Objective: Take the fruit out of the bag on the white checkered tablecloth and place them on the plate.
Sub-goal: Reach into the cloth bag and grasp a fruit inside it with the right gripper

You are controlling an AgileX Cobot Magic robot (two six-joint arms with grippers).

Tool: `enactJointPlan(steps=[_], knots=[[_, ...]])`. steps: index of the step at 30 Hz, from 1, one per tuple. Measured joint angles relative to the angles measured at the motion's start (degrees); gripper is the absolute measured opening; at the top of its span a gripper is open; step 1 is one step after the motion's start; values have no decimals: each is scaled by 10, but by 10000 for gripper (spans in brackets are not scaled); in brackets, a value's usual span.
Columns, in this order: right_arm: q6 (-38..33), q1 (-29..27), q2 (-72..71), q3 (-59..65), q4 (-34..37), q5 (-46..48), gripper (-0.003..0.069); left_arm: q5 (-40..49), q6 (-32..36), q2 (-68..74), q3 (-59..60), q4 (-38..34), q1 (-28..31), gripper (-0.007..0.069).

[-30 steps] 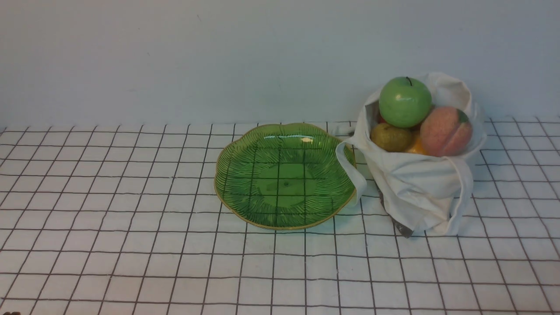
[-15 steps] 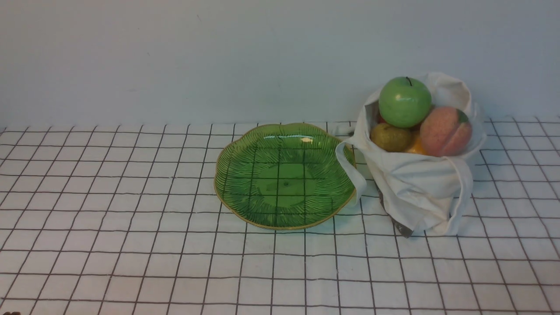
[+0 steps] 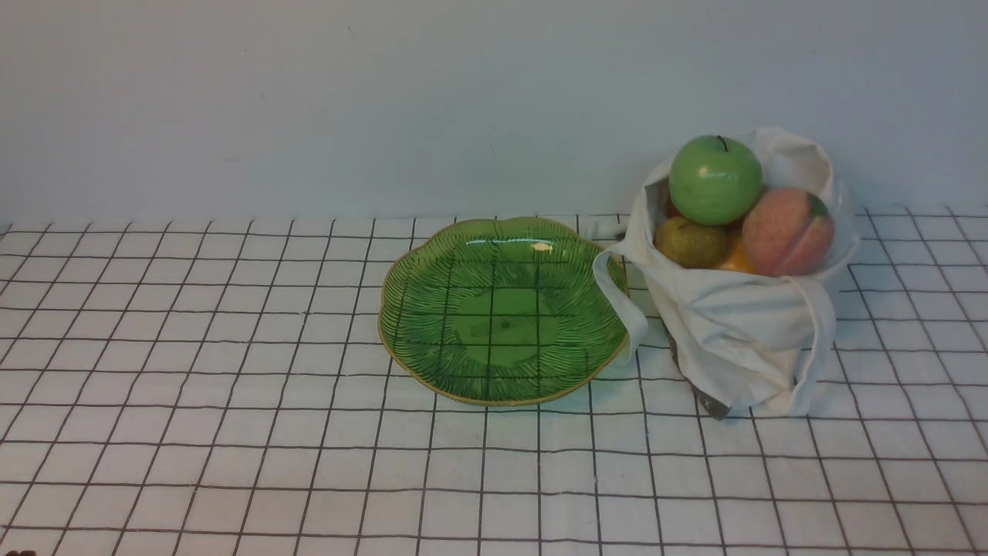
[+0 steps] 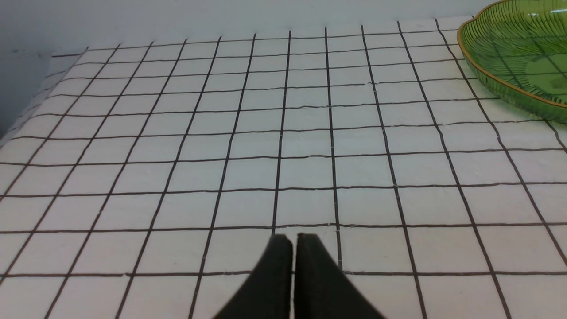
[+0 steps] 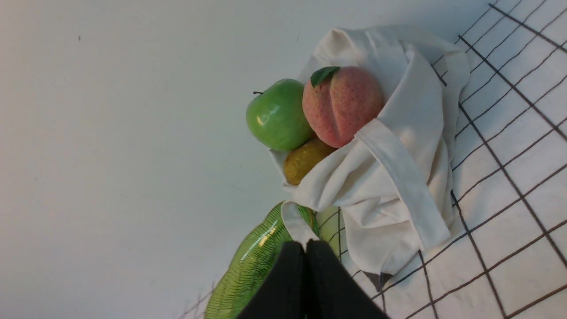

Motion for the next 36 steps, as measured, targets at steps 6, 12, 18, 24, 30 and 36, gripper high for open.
enactJointPlan(steps=[6, 12, 18, 24, 30, 36], knots=[[-92, 0, 59, -157, -117, 19, -13, 0, 0, 0, 0, 0, 0, -8], [-72, 0, 282, -319, -272, 211, -11, 0, 0, 0, 0, 0, 0, -8], [-86, 1, 492, -419, -270, 293, -9, 0, 0, 0, 0, 0, 0, -8], [-158, 49, 667, -528, -202, 265, 19, 0, 0, 0, 0, 0, 0, -8], [-173, 105, 820, -658, -218, 242, 200, 0, 0, 0, 0, 0, 0, -8], [-178, 107, 927, -759, -224, 223, 564, 0, 0, 0, 0, 0, 0, -8]])
